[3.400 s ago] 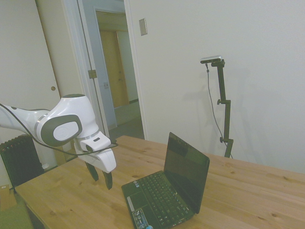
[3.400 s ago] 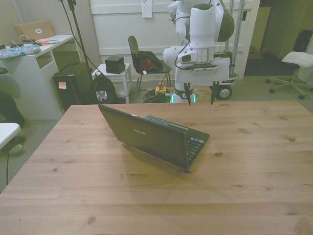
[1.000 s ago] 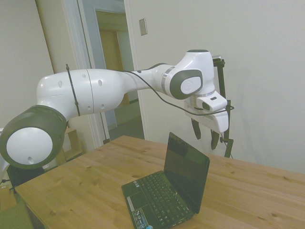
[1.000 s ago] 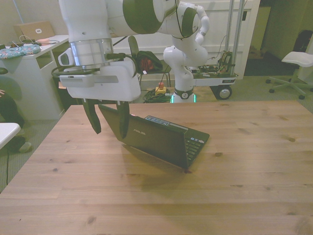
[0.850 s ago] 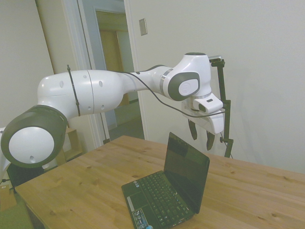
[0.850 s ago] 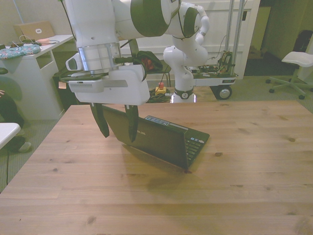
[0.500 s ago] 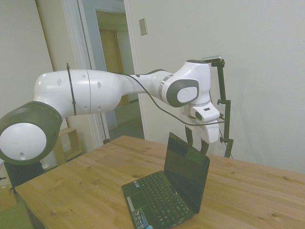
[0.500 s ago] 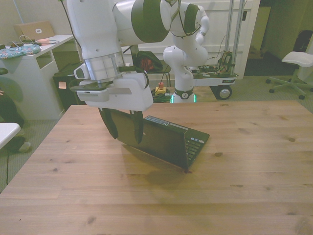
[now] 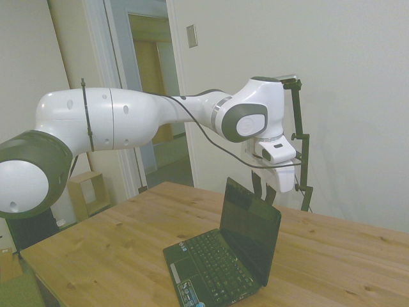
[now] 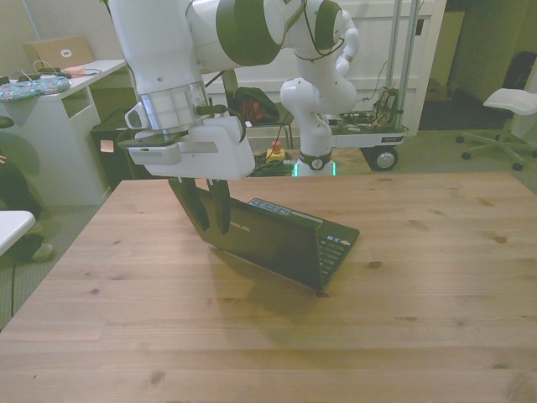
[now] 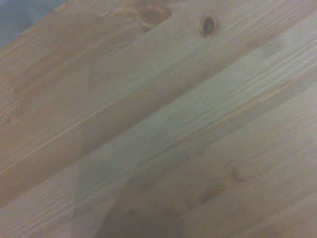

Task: Close the laptop

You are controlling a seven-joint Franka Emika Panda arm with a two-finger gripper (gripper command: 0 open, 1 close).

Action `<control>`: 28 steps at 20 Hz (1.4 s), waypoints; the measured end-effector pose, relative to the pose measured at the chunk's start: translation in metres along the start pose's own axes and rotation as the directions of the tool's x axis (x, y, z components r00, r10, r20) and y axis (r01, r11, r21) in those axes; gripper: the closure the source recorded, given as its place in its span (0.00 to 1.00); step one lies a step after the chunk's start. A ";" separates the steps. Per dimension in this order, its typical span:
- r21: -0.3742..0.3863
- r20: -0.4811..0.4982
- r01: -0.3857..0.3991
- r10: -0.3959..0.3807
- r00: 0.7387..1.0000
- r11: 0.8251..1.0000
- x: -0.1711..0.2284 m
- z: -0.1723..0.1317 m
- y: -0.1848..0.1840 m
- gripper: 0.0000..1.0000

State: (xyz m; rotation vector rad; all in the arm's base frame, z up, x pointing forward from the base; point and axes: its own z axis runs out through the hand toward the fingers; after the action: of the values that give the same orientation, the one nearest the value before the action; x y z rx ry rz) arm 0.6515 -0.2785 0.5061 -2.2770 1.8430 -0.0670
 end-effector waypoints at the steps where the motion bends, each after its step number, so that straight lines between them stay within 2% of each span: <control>1: -0.001 0.000 -0.001 0.001 1.000 1.000 0.000 0.000 0.000 1.00; 15: -0.004 0.006 0.010 -0.010 1.000 1.000 -0.007 0.002 -0.003 1.00; 22: -0.013 0.014 0.024 -0.024 1.000 1.000 -0.042 -0.005 -0.009 1.00; 28: -0.029 0.022 0.041 -0.041 0.999 0.999 -0.068 -0.007 0.003 1.00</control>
State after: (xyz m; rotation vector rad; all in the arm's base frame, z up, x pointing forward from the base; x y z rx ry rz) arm 0.6322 -0.2136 0.5187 -2.3263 1.7986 -0.0228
